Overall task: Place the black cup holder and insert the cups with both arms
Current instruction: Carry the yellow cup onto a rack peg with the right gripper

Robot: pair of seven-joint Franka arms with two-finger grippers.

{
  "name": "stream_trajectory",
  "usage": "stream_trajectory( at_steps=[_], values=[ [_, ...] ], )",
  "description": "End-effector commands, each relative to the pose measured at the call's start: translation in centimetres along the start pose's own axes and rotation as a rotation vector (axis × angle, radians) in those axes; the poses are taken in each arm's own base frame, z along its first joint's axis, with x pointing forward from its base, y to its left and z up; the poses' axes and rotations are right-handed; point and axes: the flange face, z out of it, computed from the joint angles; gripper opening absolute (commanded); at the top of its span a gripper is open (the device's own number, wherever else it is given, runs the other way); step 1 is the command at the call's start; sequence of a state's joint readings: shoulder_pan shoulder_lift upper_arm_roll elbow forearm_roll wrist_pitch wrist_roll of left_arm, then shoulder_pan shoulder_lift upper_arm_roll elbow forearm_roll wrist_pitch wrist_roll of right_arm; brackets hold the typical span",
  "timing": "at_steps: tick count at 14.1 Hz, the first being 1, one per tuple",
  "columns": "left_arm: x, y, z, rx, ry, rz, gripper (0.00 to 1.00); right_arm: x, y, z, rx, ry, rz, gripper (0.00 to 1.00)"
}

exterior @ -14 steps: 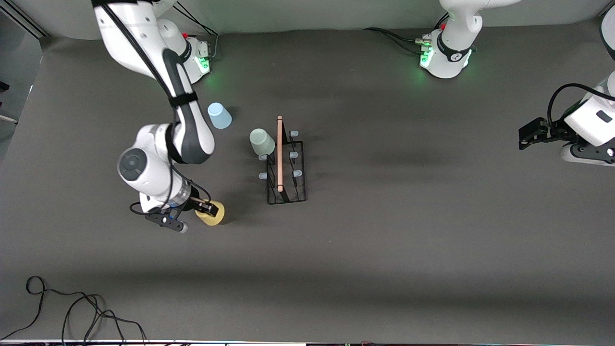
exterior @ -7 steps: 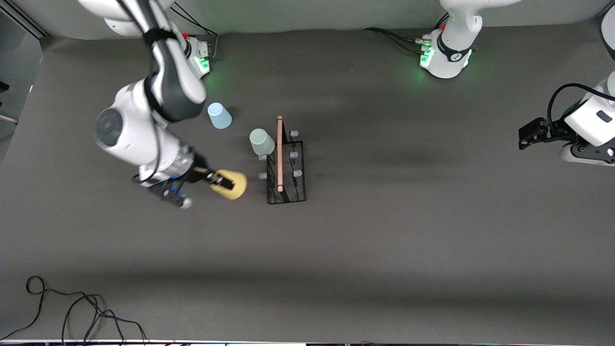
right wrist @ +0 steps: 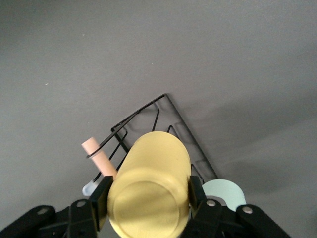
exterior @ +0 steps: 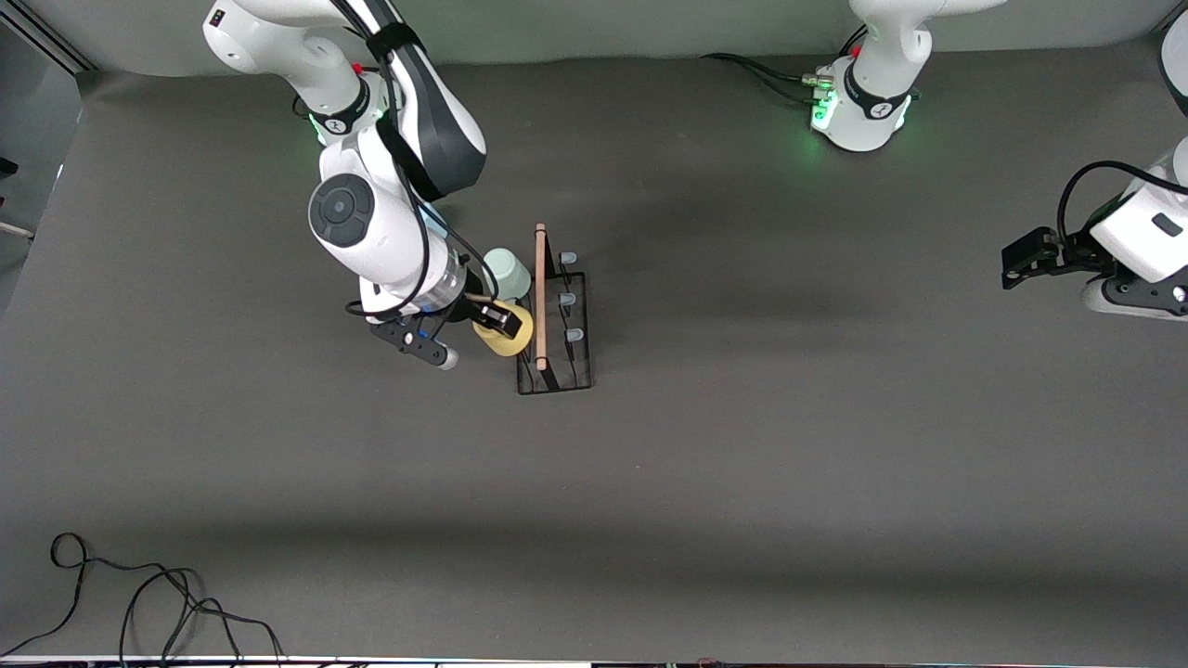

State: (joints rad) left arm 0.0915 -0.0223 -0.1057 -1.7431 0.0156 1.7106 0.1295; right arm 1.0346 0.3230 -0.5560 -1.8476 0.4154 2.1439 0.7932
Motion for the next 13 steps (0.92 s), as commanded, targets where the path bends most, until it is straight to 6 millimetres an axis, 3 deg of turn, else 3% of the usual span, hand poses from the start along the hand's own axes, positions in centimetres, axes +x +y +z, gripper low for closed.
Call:
stream_trajectory(
  at_steps=[1,5,6,7,9,10,11,13],
  values=[
    [-0.2,0.2,-0.5,0.004,-0.004,-0.011,1.00,0.5,-0.5,0.6,-0.006,0.038,0.011,0.00],
    [-0.2,0.2,-0.4,0.004,-0.006,-0.011,1.00,0.6,-1.0,3.1,-0.024,0.066,0.006,0.00],
    [-0.2,0.2,-0.4,0.004,-0.006,-0.011,1.00,0.6,-1.0,3.3,-0.023,0.071,0.006,0.32],
    [-0.2,0.2,-0.4,0.004,-0.006,-0.011,1.00,0.6,-1.0,3.2,-0.020,0.072,0.006,0.87],
    [-0.2,0.1,-0.4,0.004,-0.006,-0.011,1.00,0.9,-1.0,2.5,-0.016,0.068,-0.005,1.00],
    [-0.2,0.2,-0.4,0.004,-0.006,-0.010,1.00,1.2,-0.7,1.9,-0.018,0.060,0.000,1.00],
    [-0.3,0.2,-0.3,0.004,-0.009,-0.010,1.00,1.2,-0.7,0.7,-0.027,0.036,-0.001,1.00],
    [-0.3,0.2,-0.3,0.004,-0.009,-0.010,1.00,2.9,-0.4,-3.7,-0.060,-0.005,0.003,1.00]
  ],
)
